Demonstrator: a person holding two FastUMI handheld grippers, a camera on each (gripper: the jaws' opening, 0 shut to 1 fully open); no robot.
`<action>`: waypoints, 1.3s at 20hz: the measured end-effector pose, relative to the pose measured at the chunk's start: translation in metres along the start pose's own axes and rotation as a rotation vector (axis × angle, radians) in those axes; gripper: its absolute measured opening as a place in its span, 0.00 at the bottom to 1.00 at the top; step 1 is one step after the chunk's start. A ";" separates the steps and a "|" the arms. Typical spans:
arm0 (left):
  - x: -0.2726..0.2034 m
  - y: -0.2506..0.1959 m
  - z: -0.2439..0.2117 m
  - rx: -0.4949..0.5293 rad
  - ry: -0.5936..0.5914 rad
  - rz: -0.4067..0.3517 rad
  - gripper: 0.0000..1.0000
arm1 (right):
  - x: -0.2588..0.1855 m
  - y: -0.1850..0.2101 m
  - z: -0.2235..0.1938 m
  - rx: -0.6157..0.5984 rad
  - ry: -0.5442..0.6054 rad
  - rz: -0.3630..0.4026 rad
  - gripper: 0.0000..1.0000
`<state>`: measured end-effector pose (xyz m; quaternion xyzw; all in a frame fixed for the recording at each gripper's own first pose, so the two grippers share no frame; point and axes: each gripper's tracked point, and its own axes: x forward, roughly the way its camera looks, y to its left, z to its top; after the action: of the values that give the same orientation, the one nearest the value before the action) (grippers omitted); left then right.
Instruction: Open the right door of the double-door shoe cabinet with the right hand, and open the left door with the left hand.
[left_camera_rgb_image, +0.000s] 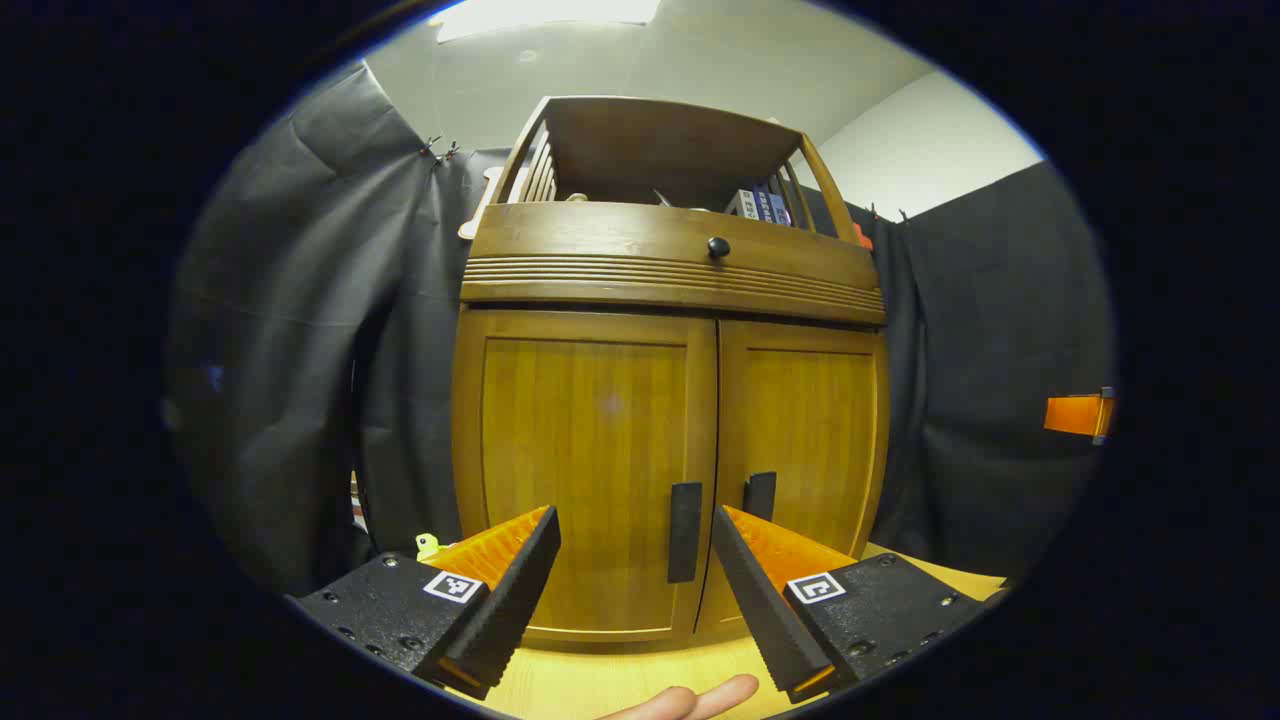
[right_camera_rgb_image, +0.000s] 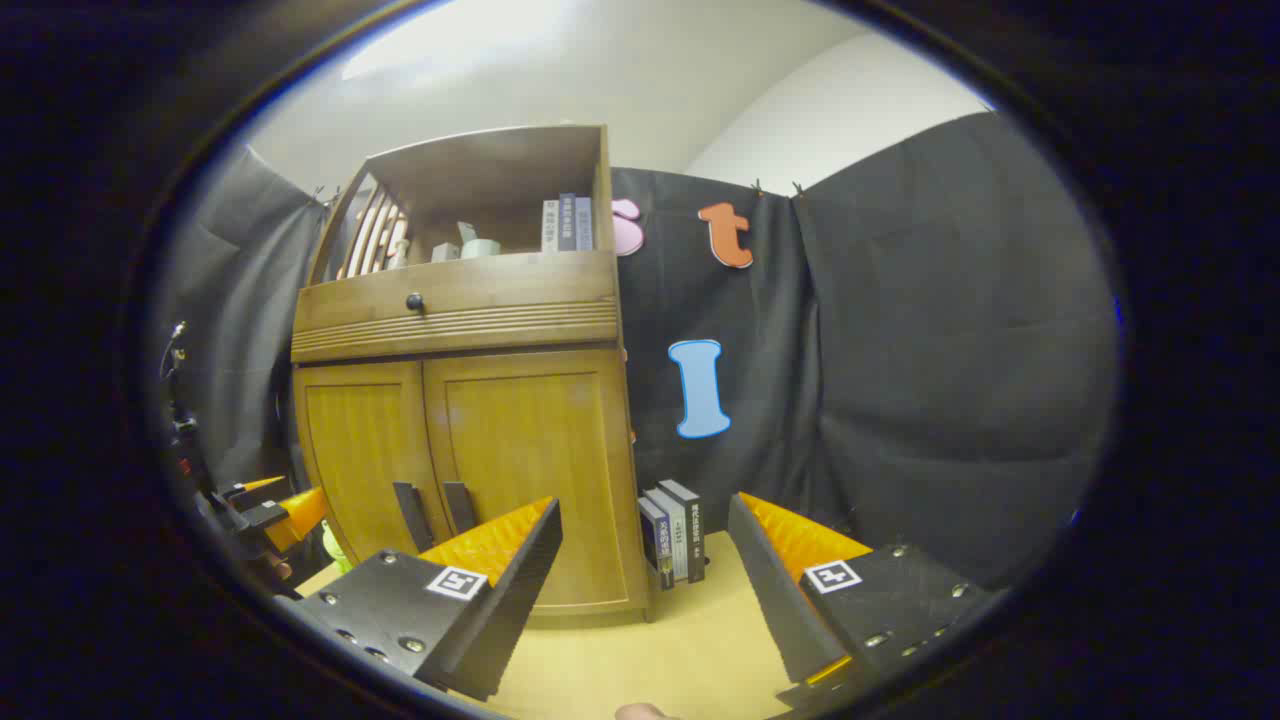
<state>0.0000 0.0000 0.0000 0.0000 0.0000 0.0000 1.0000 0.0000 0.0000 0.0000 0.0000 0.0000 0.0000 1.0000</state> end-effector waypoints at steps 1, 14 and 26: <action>-0.002 0.002 0.003 -0.005 -0.007 -0.006 0.91 | -0.002 0.010 0.001 0.000 -0.005 0.006 1.00; -0.003 0.018 0.001 -0.036 -0.055 -0.019 0.92 | -0.002 0.017 -0.030 -0.122 -0.041 -0.068 0.96; -0.003 0.011 0.003 -0.029 -0.028 -0.090 0.92 | 0.039 0.078 -0.056 -0.138 -0.005 0.037 0.99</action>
<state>-0.0028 0.0106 0.0027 -0.0143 -0.0138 -0.0450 0.9988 0.0387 0.0779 -0.0560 -0.0688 -0.0025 0.0187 0.9975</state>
